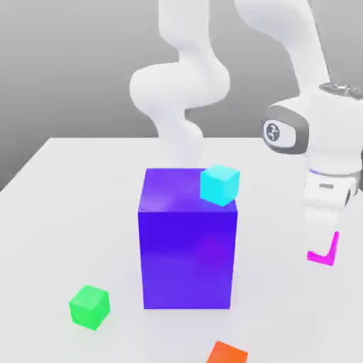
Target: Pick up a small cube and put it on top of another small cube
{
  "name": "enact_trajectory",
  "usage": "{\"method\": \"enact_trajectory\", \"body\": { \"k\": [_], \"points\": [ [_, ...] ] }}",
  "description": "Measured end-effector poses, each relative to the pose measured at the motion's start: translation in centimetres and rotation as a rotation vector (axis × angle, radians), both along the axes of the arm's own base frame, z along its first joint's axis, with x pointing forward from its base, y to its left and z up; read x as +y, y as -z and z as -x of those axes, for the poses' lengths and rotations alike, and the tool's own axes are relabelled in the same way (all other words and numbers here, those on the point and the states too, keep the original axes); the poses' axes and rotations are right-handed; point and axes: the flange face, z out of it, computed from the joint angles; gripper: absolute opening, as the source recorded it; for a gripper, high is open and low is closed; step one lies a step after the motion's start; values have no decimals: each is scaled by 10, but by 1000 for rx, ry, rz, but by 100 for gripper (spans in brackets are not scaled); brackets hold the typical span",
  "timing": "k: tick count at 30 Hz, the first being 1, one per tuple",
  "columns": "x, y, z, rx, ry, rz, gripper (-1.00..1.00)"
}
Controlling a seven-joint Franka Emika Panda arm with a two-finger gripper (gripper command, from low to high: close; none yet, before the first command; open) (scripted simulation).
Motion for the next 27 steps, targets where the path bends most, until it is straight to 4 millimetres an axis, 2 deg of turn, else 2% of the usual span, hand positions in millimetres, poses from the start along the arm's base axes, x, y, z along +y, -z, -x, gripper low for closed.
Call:
{"method": "enact_trajectory", "body": {
  "k": [4, 7, 10, 13, 14, 18, 22, 27],
  "points": [
    [-103, -11, -58, -14, 157, 5, -100],
    [-190, -19, -82, -20, 274, 12, -100],
    [-282, -28, -87, -26, 391, 20, -100],
    [-371, -36, -75, -30, 499, 28, -100],
    [-384, -35, -69, -23, 489, 34, -100],
    [-402, -23, -43, 32, 345, 53, -100],
    [-391, -10, -24, 93, 170, 71, -100],
    [-391, 24, -20, 108, 153, 71, -100]
  ]
}}
